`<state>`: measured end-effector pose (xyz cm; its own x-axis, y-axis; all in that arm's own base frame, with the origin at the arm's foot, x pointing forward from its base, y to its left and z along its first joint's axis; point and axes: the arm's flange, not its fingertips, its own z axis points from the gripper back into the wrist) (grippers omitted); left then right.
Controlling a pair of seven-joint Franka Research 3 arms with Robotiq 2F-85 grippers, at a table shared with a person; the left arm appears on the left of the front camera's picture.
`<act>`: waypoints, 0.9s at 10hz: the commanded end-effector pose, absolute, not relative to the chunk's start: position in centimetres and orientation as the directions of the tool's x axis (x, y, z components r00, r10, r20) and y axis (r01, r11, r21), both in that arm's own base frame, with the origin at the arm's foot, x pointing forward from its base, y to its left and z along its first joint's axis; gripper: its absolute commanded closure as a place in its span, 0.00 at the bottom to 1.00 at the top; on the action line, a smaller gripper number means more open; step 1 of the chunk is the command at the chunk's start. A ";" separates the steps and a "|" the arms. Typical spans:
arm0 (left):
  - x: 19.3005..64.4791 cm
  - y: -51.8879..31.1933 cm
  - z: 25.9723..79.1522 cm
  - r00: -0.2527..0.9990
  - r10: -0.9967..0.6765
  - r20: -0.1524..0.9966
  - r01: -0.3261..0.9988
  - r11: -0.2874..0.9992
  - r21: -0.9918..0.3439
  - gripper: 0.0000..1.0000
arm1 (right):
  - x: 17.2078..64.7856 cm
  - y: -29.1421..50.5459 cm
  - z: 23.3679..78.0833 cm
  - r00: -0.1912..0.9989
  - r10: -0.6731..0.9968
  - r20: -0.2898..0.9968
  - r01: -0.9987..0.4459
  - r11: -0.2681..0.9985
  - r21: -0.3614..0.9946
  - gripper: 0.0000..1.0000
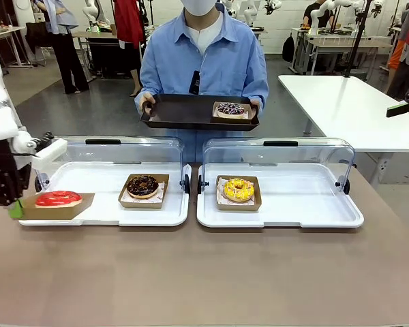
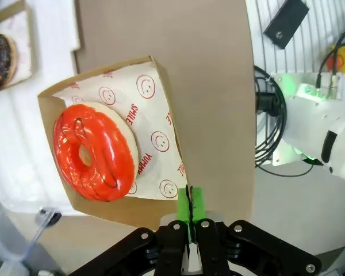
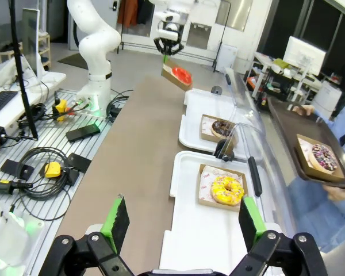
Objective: Provide the desired donut to the person.
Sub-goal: Pick up and lift the Paper togo box containing the Donut pointed at by the person.
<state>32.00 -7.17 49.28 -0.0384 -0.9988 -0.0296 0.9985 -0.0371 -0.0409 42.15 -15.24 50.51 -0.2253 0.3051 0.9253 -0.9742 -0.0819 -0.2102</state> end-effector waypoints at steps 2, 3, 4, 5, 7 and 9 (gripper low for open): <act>29.3 -7.9 54.6 0.053 -0.992 -0.111 0.995 0.042 0.095 1.00 | 42.0 -15.0 50.6 -0.213 0.315 0.925 -0.977 -0.070 -0.201 0.00; 29.0 -7.9 56.8 0.072 -0.991 -0.115 0.990 0.057 0.132 1.00 | 42.0 -15.0 50.6 -0.213 0.315 0.925 -0.977 -0.070 -0.201 0.00; 29.0 -7.8 58.2 0.082 -0.991 -0.110 0.985 0.064 0.161 1.00 | 42.0 -15.0 50.6 -0.213 0.315 0.925 -0.977 -0.070 -0.201 0.00; 29.4 -7.3 59.2 0.088 -0.992 -0.086 0.982 0.072 0.174 1.00 | 42.0 -15.0 50.6 -0.213 0.315 0.925 -0.977 -0.070 -0.201 0.00; 31.6 -5.9 58.8 0.070 -0.997 -0.025 0.978 0.063 0.200 1.00 | 42.0 -15.0 50.6 -0.213 0.315 0.925 -0.977 -0.070 -0.201 0.00; 29.0 -7.0 59.8 0.074 -0.995 -0.070 0.981 0.060 0.183 1.00 | 42.0 -15.0 50.6 -0.213 0.315 0.925 -0.977 -0.070 -0.201 0.00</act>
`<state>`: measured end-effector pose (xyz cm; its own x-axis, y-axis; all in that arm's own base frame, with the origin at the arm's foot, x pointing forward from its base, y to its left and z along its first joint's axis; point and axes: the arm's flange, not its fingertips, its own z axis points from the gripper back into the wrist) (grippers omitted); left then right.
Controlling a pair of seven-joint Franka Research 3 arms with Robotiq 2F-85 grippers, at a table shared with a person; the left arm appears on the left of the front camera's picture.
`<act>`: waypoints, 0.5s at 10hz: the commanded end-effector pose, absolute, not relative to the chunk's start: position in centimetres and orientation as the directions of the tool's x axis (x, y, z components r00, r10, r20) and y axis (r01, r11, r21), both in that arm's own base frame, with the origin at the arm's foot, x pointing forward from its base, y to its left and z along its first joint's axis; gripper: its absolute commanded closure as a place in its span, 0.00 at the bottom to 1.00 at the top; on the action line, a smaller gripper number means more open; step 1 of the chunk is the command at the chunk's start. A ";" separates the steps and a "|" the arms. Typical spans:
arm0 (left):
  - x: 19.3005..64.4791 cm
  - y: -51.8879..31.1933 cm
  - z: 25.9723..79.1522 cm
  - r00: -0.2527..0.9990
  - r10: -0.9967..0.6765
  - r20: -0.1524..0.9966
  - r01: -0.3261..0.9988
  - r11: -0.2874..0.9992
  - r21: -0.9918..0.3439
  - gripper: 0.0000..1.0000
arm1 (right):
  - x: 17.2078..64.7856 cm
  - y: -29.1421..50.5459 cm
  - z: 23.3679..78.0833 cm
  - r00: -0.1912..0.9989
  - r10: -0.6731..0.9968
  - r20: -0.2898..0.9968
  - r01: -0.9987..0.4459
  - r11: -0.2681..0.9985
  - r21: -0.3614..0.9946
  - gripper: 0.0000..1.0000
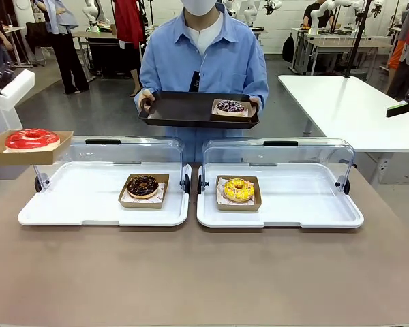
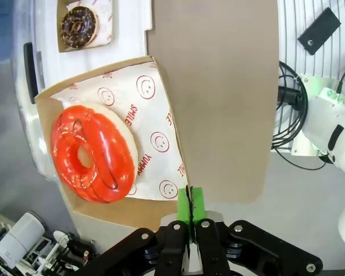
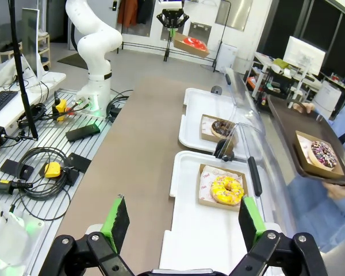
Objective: Provide the desired donut to the person.
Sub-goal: Pick up and lift the Paper togo box containing the Donut pointed at by the person.
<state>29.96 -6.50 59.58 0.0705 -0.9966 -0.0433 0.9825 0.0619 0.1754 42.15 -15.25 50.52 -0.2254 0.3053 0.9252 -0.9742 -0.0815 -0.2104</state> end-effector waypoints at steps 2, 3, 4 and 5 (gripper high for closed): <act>29.0 -7.0 59.8 0.074 -0.995 -0.070 0.981 0.060 0.183 1.00 | 42.0 -15.0 50.6 -0.213 0.315 0.925 -0.977 -0.070 -0.201 0.00; 29.0 -7.0 59.8 0.074 -0.995 -0.070 0.981 0.060 0.183 1.00 | 42.0 -15.0 50.6 -0.213 0.315 0.925 -0.977 -0.070 -0.201 0.00; 29.0 -7.0 59.8 0.074 -0.995 -0.070 0.981 0.060 0.183 1.00 | 42.0 -15.0 50.6 -0.213 0.315 0.925 -0.977 -0.070 -0.201 0.00; 29.0 -7.0 59.8 0.074 -0.995 -0.070 0.981 0.060 0.183 1.00 | 42.0 -15.0 50.6 -0.213 0.315 0.925 -0.977 -0.070 -0.201 0.00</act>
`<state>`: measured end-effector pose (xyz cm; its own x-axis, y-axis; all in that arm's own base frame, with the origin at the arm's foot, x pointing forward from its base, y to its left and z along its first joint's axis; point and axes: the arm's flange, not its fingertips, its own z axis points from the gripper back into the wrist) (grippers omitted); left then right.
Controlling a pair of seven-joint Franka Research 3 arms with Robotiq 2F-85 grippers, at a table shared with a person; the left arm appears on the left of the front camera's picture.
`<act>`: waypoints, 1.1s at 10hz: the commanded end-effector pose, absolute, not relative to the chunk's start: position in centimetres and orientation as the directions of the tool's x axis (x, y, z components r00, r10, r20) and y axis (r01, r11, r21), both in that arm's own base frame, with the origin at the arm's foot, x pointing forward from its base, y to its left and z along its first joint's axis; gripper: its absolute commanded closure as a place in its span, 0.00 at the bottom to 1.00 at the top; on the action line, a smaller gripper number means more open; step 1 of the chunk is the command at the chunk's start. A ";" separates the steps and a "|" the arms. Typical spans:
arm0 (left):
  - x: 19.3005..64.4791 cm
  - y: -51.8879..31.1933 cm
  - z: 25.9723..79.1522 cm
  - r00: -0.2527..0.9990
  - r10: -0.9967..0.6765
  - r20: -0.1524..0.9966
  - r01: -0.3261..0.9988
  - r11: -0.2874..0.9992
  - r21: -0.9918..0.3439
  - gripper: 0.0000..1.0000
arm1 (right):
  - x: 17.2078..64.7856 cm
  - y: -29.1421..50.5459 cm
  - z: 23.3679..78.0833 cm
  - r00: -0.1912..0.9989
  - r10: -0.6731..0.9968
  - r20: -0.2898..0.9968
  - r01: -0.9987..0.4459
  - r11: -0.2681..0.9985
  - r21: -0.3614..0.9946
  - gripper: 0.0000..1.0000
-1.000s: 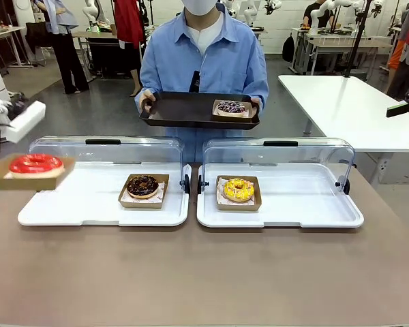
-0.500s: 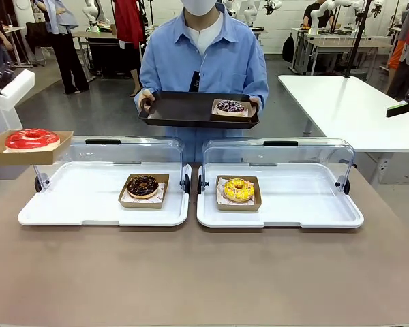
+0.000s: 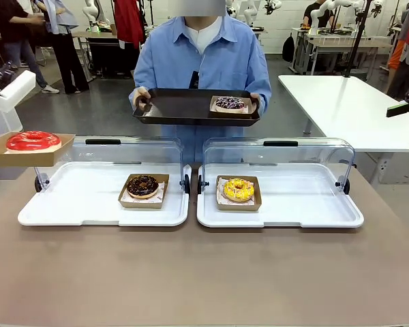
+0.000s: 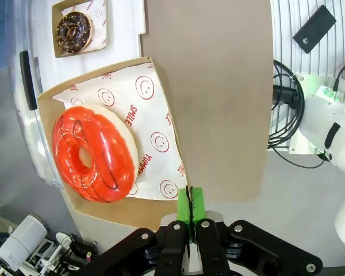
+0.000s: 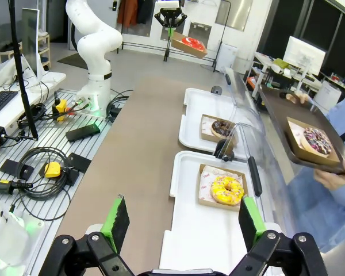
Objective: Provide the desired donut to the person.
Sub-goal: Place the picked Paper togo box onto the Handle tray extended by the person.
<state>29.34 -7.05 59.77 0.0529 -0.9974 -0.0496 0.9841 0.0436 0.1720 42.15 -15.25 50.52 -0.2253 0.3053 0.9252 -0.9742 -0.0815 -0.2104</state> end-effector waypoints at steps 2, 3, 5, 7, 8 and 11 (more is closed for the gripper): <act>29.0 -7.0 59.8 0.074 -0.995 -0.070 0.981 0.060 0.183 1.00 | 42.0 -15.0 50.6 -0.213 0.315 0.925 -0.977 -0.070 -0.201 0.00; 29.0 -7.0 59.8 0.074 -0.995 -0.070 0.981 0.060 0.183 1.00 | 42.0 -15.0 50.6 -0.213 0.315 0.925 -0.977 -0.070 -0.201 0.00; 29.0 -7.0 59.8 0.074 -0.995 -0.070 0.981 0.060 0.183 1.00 | 42.0 -15.0 50.6 -0.213 0.315 0.925 -0.977 -0.070 -0.201 0.00; 29.0 -7.0 59.8 0.074 -0.995 -0.070 0.981 0.060 0.183 1.00 | 42.0 -15.0 50.6 -0.213 0.315 0.925 -0.977 -0.070 -0.201 0.00; 29.0 -7.0 59.8 0.074 -0.995 -0.070 0.981 0.060 0.183 1.00 | 42.0 -15.0 50.6 -0.213 0.315 0.925 -0.977 -0.070 -0.201 0.00; 29.0 -7.0 59.8 0.074 -0.995 -0.070 0.981 0.060 0.183 1.00 | 42.0 -15.0 50.6 -0.213 0.315 0.925 -0.977 -0.070 -0.201 0.00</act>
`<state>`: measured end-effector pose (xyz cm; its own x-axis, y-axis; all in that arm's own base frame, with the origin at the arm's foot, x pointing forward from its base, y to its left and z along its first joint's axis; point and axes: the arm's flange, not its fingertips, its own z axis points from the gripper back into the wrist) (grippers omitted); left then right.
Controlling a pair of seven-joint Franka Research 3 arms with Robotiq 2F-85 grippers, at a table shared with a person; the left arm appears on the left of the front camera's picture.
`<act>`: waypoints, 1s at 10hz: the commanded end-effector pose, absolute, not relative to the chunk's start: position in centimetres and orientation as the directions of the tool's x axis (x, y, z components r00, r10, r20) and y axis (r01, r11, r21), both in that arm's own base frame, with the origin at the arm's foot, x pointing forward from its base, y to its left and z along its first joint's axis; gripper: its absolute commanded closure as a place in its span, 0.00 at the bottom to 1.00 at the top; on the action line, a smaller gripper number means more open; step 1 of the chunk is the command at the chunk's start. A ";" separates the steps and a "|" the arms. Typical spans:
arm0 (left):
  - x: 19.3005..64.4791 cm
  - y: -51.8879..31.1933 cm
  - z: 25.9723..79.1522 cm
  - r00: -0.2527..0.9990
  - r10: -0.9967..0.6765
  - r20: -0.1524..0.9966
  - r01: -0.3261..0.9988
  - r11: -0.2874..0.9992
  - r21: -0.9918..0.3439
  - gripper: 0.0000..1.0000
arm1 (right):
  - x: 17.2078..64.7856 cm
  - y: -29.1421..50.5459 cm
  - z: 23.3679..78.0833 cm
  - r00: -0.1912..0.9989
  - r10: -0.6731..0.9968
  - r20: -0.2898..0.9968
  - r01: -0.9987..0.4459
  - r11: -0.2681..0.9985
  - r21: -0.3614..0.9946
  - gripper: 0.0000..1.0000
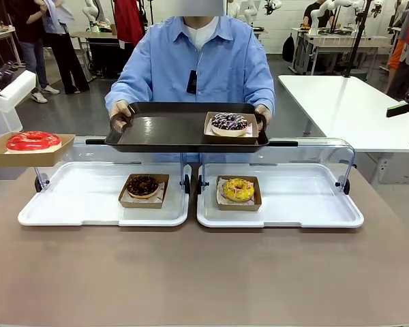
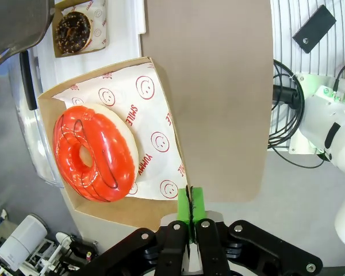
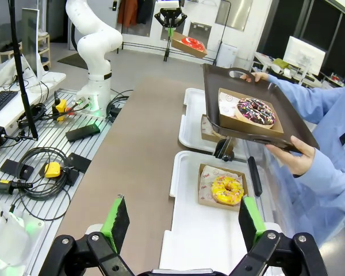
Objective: Provide the desired donut to the person.
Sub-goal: Place the picked Paper togo box onto the Handle tray extended by the person.
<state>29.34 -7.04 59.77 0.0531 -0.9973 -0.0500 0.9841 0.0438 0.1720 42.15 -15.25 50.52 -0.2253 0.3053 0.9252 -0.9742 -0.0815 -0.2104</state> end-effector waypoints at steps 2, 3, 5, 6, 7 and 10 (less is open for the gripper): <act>29.3 -7.0 59.8 0.053 -0.997 -0.050 0.984 0.044 0.172 0.99 | 42.0 -15.0 50.6 -0.213 0.315 0.925 -0.977 -0.070 -0.201 0.00; 28.8 -8.8 61.9 0.010 -0.998 -0.068 0.978 -0.005 0.207 0.99 | 42.0 -15.0 50.6 -0.213 0.315 0.925 -0.977 -0.070 -0.201 0.00; 28.8 -11.6 65.7 -0.017 -0.996 -0.085 0.960 -0.040 0.276 0.99 | 42.0 -15.0 50.6 -0.213 0.315 0.925 -0.977 -0.070 -0.201 0.00; 29.5 -13.1 67.3 -0.041 -0.993 -0.115 0.950 -0.074 0.303 0.99 | 42.0 -15.0 50.6 -0.213 0.315 0.925 -0.977 -0.070 -0.201 0.00; 30.7 -14.8 68.5 -0.068 -0.988 -0.139 0.947 -0.108 0.302 0.99 | 42.0 -15.0 50.6 -0.213 0.315 0.925 -0.977 -0.070 -0.201 0.00; 36.7 -21.1 71.0 -0.166 -0.970 -0.180 0.924 -0.217 0.314 0.99 | 42.0 -15.0 50.6 -0.213 0.315 0.925 -0.977 -0.070 -0.201 0.00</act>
<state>34.67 -19.69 69.76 -0.1422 -0.9790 -0.1462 0.9340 -0.1816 0.3075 42.14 -15.25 50.54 -0.2257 0.3056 0.9250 -0.9741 -0.0814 -0.2107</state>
